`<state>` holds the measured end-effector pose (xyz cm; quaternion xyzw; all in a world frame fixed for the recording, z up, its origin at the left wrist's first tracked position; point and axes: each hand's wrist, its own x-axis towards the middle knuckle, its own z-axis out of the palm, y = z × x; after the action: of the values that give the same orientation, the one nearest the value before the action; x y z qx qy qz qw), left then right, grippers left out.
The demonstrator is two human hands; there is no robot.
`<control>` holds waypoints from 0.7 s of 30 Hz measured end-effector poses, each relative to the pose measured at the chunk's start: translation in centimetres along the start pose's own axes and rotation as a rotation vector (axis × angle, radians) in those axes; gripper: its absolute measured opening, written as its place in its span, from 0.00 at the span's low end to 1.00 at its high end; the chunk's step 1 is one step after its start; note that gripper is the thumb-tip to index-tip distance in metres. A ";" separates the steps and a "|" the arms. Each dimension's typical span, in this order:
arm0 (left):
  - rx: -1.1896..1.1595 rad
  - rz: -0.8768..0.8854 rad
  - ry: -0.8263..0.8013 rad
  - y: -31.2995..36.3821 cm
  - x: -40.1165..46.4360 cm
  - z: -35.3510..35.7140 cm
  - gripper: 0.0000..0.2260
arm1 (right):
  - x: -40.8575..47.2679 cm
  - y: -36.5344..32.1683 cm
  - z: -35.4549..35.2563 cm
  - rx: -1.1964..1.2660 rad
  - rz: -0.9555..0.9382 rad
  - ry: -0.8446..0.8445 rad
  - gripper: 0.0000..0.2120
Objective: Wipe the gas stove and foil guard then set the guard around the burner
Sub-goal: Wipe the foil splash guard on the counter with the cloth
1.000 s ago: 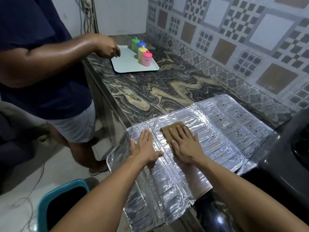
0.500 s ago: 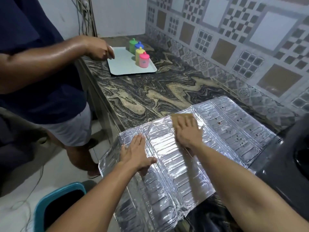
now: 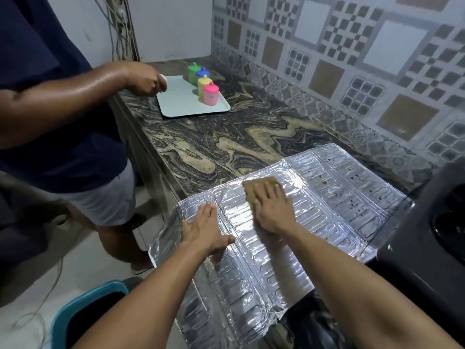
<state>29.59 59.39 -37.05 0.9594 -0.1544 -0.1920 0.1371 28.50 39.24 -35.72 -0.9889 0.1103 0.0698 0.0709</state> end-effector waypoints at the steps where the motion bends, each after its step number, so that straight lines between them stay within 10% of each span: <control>1: 0.013 -0.004 -0.008 0.1 -0.2 -0.2 0.51 | -0.1 0.7 -0.1 0.025 0.121 0.008 0.27; 6: 0.147 -0.031 -0.046 1.1 -1.4 -1.8 0.49 | -2.4 3.9 -0.7 0.098 0.501 0.013 0.27; 11: 0.197 -0.030 0.122 2.7 -2.4 -2.6 0.51 | -4.1 0.4 0.4 0.116 0.306 -0.073 0.29; 17: 0.203 0.077 -0.056 1.9 -2.2 -0.9 0.56 | -6.7 -4.1 0.0 0.062 0.066 -0.079 0.28; 21: 0.223 0.088 -0.094 1.7 -2.3 -1.6 0.56 | -8.3 -0.2 1.0 0.009 0.203 -0.096 0.28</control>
<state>27.79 58.93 -34.29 0.9510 -0.2231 -0.2120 0.0306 20.36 41.29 -35.38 -0.9678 0.2068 0.1233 0.0732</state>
